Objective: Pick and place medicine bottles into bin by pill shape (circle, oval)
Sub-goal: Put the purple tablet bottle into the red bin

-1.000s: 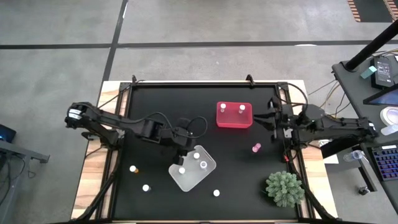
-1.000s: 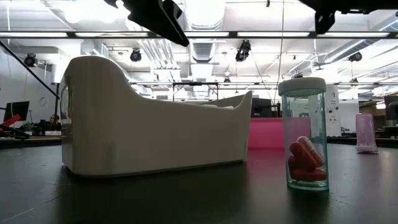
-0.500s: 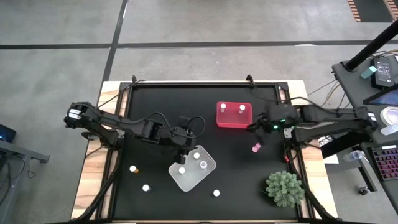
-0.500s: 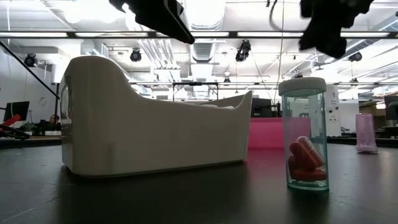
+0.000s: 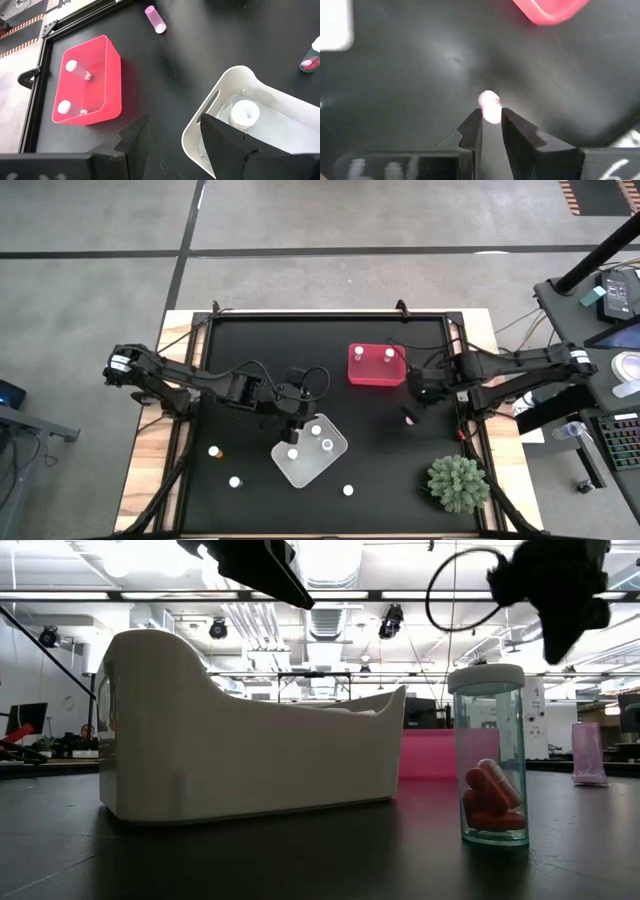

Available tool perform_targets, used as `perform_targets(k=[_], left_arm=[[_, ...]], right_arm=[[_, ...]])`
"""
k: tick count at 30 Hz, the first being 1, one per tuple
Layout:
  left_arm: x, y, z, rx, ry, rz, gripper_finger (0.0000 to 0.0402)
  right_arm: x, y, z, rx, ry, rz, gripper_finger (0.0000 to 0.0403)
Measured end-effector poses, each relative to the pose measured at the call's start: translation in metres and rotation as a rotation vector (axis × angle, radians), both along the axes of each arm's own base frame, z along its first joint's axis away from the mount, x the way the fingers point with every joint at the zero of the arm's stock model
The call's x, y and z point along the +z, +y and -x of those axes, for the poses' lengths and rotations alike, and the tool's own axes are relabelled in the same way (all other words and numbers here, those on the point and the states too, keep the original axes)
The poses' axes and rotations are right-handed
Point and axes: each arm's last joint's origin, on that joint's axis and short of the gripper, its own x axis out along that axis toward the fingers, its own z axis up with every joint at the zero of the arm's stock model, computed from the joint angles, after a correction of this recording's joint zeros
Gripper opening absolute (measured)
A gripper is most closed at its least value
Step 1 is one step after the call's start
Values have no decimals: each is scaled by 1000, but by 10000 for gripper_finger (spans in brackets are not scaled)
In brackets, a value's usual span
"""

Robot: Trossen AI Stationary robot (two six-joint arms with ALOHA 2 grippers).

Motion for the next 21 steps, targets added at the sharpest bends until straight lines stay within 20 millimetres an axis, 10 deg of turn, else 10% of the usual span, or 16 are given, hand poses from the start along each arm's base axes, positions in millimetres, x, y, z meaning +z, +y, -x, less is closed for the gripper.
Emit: perform_targets(k=[10,21], left_arm=[[0,0,0,14,-2,18,160],[0,0,0,14,-2,18,160]], right_arm=[[-13,1,5,-105,85,-13,74],[-21,1,3,-127,98,-23,201]])
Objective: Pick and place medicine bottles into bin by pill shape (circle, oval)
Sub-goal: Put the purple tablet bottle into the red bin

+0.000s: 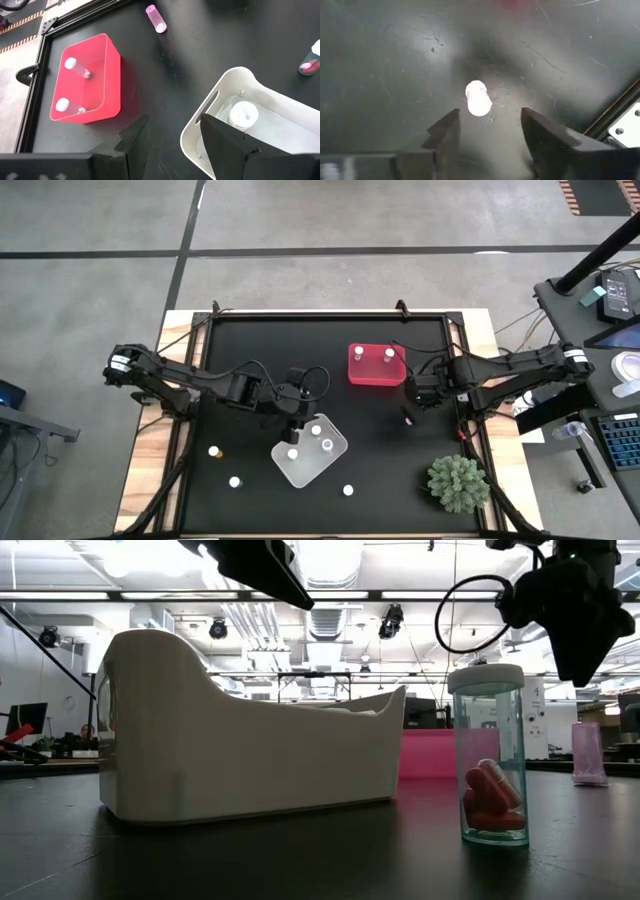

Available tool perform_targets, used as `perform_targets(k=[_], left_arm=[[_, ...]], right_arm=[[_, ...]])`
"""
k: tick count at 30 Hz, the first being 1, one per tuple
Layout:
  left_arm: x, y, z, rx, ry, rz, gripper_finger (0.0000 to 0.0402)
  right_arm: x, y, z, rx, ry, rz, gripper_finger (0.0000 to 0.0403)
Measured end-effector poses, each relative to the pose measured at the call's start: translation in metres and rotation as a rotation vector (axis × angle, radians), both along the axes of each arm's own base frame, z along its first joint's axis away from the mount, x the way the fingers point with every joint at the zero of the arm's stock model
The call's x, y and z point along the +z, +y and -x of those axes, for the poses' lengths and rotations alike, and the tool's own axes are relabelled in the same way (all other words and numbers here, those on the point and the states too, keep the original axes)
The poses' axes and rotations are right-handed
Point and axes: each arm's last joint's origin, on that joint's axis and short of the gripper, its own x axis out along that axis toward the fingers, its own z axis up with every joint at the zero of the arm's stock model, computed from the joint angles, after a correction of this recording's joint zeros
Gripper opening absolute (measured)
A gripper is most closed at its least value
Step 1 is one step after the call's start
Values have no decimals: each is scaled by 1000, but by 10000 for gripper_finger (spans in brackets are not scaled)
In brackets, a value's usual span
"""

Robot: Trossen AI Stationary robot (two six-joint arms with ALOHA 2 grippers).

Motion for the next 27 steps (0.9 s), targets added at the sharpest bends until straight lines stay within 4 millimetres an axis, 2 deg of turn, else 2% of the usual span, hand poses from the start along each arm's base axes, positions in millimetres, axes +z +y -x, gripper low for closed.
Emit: perform_targets(k=[6,11,22,27], left_arm=[[0,0,0,-1,1,0,160],[0,0,0,-1,1,0,160],[0,0,0,0,0,0,160],[0,0,0,0,0,0,160]], right_arm=[[-22,1,-1,3,12,-38,250],[-40,2,-1,4,2,-73,267],[-67,2,-4,-7,-2,-76,244],[-72,3,-7,-5,11,-71,219]])
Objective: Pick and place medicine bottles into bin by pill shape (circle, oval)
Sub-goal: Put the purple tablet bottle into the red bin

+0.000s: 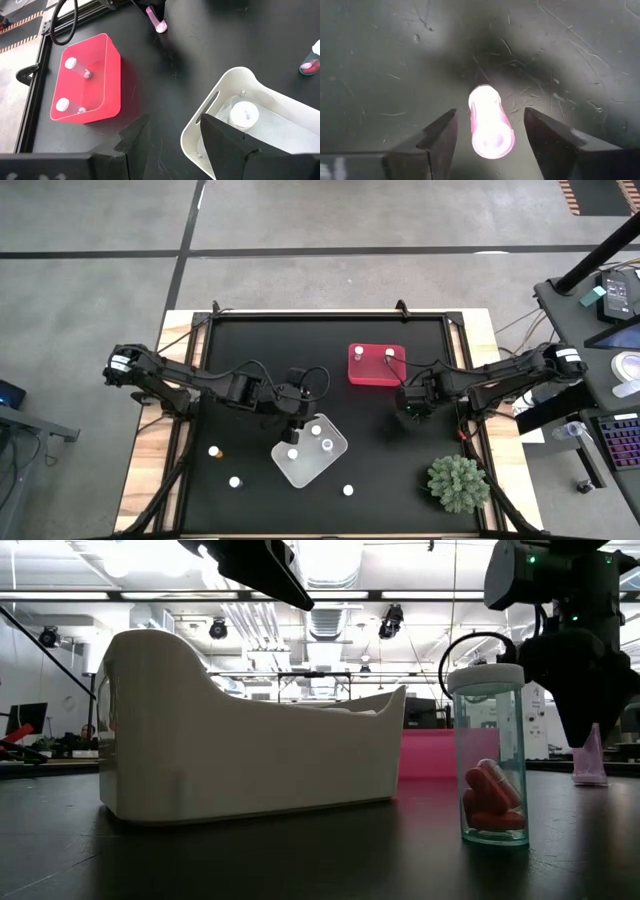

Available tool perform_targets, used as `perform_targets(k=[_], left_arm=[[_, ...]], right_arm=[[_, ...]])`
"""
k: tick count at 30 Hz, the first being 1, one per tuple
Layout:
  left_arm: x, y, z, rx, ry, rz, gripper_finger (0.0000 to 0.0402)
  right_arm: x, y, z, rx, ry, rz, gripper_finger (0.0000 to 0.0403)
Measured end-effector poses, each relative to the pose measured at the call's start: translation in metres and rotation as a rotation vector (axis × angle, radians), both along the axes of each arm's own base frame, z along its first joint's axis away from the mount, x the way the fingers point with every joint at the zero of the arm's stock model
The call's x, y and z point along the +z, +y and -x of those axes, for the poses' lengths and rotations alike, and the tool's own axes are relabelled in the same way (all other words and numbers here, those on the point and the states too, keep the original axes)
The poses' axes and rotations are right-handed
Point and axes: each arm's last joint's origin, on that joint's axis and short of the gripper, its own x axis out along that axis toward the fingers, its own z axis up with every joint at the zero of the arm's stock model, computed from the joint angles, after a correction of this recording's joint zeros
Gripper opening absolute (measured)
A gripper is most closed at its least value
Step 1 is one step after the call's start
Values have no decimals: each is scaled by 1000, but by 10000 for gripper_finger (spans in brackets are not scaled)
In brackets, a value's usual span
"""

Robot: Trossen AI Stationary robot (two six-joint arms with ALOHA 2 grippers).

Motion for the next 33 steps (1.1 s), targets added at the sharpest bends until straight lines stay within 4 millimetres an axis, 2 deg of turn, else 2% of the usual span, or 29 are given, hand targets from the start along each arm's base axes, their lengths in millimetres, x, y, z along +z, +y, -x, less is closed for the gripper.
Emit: perform_targets(k=[16,19,23,27,33], left_arm=[[0,0,0,0,0,0,160],[0,0,0,0,0,0,160],[1,0,-1,0,-11,2,160],[3,0,-2,-5,-36,1,160],[9,-2,-8,-31,-134,-19,160]], right_arm=[[-1,0,-1,-1,2,1,85],[0,0,0,5,-3,2,82],[6,-1,1,26,-52,14,100],[20,-2,-1,86,-221,60,103],[51,-3,-12,243,-658,207,91]])
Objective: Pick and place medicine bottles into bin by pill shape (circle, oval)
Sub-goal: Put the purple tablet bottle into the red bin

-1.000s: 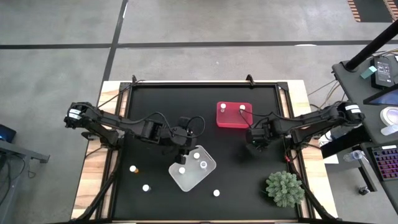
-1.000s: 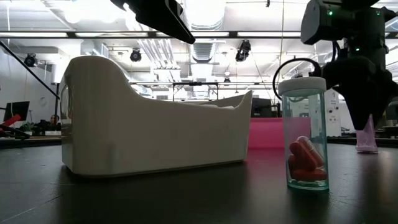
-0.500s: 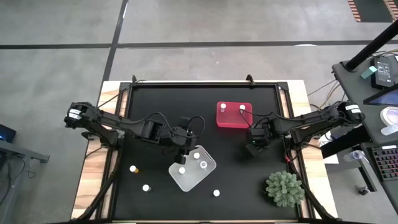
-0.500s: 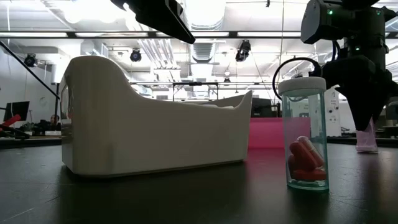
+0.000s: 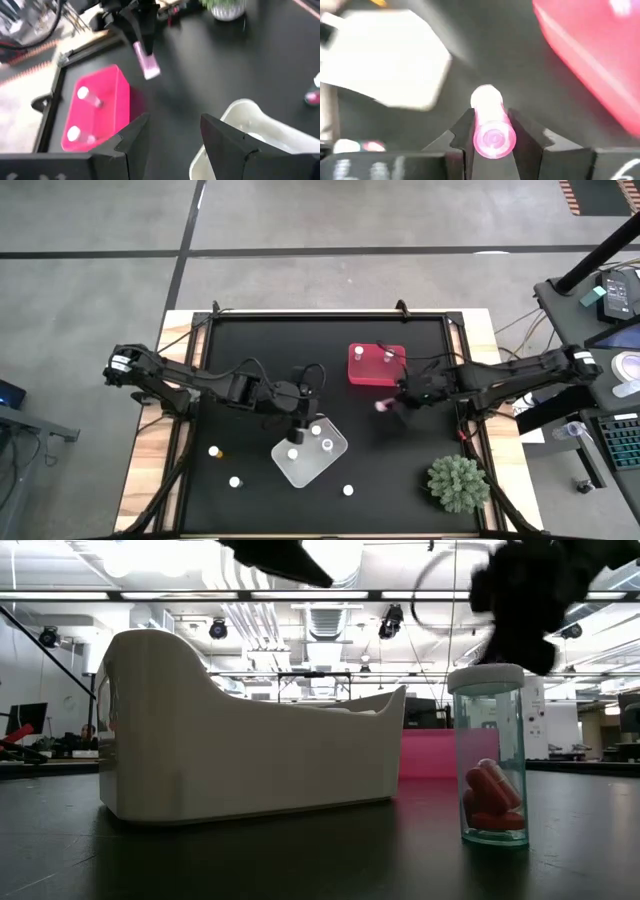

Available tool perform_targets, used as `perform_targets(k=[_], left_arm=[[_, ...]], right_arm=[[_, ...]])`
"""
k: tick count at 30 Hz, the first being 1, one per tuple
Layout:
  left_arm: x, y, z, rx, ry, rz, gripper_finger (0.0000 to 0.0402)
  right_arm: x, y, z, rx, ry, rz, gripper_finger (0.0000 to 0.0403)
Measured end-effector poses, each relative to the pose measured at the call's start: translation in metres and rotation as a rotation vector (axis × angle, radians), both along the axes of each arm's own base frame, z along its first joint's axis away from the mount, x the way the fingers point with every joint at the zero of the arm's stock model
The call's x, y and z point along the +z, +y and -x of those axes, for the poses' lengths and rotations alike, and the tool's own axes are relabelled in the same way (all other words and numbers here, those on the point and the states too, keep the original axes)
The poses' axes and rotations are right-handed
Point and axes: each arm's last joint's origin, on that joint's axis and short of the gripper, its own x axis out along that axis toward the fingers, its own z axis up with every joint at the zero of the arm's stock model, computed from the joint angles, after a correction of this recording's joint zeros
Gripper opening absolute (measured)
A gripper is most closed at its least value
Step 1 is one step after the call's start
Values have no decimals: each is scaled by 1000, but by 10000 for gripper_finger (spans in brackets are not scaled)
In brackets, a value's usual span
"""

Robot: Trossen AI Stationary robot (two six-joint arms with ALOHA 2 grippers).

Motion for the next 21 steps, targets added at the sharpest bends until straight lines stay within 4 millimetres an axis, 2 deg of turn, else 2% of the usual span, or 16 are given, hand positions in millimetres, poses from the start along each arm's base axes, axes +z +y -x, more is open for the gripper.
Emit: perform_targets(k=[4,9,14,21], left_arm=[[7,-1,-5,-14,-100,-6,160],[13,-1,-7,-14,-164,3,160],[20,-2,-10,-12,-243,18,160],[13,2,-30,9,-355,36,160]], right_arm=[[14,1,-6,100,-323,106,93],[14,1,-7,155,-636,236,93],[9,1,-5,153,-827,299,93],[9,3,-3,210,-985,301,93]])
